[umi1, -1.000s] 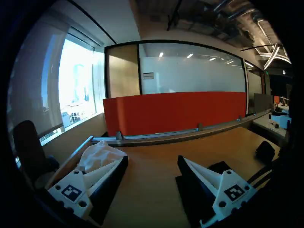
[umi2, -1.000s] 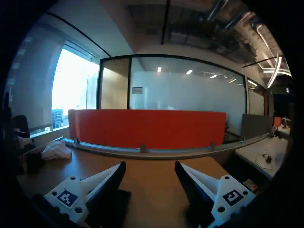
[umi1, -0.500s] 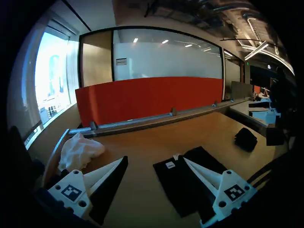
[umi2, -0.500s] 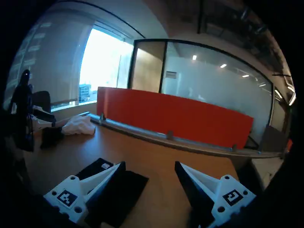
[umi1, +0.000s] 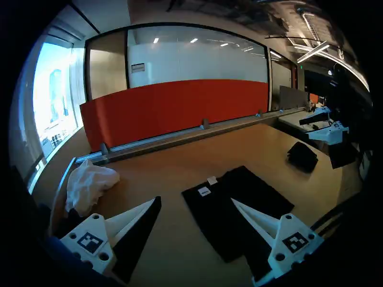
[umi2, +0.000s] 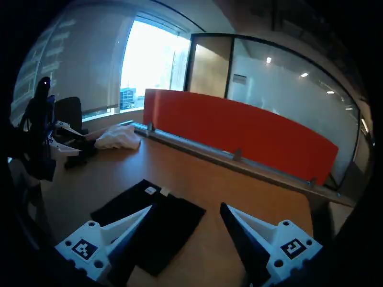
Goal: Fold towel
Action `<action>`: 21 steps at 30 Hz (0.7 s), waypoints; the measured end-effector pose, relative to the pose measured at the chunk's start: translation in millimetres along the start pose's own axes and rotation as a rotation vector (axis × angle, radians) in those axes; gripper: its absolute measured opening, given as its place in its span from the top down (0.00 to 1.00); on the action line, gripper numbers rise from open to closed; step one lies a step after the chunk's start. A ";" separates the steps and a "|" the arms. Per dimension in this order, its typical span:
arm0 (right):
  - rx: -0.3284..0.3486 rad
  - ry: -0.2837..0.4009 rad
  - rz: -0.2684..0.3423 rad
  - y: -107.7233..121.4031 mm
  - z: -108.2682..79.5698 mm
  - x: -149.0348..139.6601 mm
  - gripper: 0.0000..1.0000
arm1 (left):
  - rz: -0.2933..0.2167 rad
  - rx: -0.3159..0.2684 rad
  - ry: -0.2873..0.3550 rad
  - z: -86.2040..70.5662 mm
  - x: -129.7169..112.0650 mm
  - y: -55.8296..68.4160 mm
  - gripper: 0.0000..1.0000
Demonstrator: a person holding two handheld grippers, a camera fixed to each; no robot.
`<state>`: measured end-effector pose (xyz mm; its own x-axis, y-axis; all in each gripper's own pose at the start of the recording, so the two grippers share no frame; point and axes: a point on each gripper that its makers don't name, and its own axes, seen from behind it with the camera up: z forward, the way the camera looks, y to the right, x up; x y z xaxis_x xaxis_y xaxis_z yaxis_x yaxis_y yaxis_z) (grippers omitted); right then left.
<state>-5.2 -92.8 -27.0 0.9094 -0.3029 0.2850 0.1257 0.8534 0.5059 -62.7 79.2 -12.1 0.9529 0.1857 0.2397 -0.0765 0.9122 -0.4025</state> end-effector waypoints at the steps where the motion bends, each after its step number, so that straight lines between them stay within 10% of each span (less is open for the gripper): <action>1: 0.005 -0.007 -0.003 -2.0 1.5 -3.7 0.00 | 0.002 -0.004 -0.005 1.4 -3.5 1.7 0.03; 21: 0.072 -0.146 0.007 -33.1 29.5 -96.8 0.00 | 0.019 -0.075 -0.130 37.7 -85.3 38.6 0.03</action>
<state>-109.0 -104.3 -47.3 0.8421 -0.3598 0.4018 0.0856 0.8246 0.5591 -158.0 112.3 -14.7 0.9051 0.2532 0.3417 -0.0677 0.8789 -0.4722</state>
